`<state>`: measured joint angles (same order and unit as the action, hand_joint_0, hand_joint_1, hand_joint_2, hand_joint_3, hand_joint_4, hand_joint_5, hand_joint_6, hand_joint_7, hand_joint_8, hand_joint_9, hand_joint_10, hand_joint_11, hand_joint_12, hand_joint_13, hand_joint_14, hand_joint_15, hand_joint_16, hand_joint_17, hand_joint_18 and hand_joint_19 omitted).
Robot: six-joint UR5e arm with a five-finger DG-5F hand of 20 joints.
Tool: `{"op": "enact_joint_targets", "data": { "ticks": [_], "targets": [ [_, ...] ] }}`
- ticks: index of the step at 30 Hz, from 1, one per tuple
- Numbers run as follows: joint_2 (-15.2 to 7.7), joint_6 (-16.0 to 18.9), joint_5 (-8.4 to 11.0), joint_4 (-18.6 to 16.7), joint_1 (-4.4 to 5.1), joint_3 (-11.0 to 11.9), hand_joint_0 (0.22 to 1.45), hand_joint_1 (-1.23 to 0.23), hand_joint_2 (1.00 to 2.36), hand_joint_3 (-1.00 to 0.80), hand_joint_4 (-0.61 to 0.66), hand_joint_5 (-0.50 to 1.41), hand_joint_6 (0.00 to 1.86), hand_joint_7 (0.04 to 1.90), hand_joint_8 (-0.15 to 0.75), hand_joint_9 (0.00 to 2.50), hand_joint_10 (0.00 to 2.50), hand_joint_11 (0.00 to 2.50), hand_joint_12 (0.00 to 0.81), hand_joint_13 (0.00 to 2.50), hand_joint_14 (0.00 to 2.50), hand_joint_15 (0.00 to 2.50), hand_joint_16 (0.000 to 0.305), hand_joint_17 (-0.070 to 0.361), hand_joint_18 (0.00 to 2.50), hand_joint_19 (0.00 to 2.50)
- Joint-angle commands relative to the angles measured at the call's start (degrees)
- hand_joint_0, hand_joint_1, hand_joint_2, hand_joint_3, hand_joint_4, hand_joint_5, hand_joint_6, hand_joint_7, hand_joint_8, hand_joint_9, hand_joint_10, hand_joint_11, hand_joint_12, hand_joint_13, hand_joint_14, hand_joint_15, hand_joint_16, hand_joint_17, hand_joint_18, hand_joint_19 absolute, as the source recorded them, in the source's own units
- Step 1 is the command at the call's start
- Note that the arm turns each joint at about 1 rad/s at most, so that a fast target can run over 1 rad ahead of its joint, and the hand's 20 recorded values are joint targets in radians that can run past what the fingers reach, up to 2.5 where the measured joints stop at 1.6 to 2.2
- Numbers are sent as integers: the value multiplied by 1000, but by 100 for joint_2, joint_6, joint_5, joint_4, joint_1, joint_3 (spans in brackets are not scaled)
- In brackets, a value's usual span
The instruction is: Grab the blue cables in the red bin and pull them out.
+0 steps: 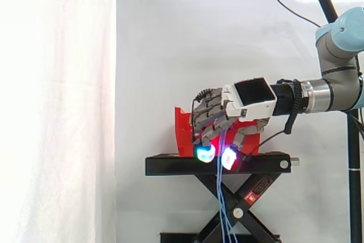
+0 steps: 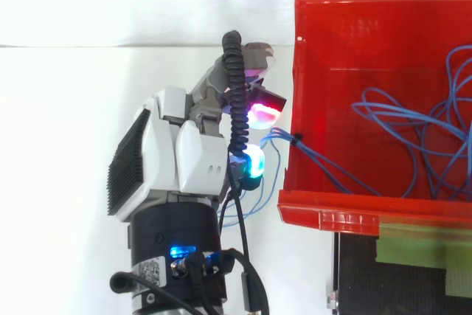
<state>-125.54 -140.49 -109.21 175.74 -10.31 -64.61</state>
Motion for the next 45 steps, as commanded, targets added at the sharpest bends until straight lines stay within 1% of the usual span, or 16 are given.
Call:
{"op": "enact_joint_targets", "data": {
  "ticks": [1,12,22,29,33,40,42,45],
  "targets": [
    [3,-1,-4,-5,2,1,827,-890,1000,-1000,81,923,4,809,252,756,17,599,356,623,20,541,46,104,584,734],
    [3,-18,-4,-49,2,-7,831,-887,1000,-1000,34,971,5,826,248,778,16,587,352,628,19,545,46,103,583,734],
    [-6,-18,5,-75,2,1,837,-887,1000,-1000,29,1015,4,875,246,803,17,589,351,643,19,549,45,102,592,724],
    [-6,-18,-4,-75,2,1,843,-887,1000,-1000,29,1030,3,887,246,811,19,585,351,649,21,542,45,101,600,723],
    [3,-18,5,-84,2,1,824,-891,1000,-1000,32,1038,3,884,245,814,18,585,353,651,20,539,45,102,602,720],
    [-6,-18,5,-84,2,-7,837,-899,1000,-1000,20,1064,2,903,241,830,17,585,350,652,20,541,45,101,599,723],
    [-6,-18,5,-84,2,-7,830,-904,1000,-1000,7,1036,4,861,239,828,20,586,350,653,19,541,45,101,601,720],
    [-6,-18,5,-84,2,-7,826,-909,1000,-1000,22,1016,7,832,238,822,18,587,349,653,20,544,45,101,599,722]
  ]
}}
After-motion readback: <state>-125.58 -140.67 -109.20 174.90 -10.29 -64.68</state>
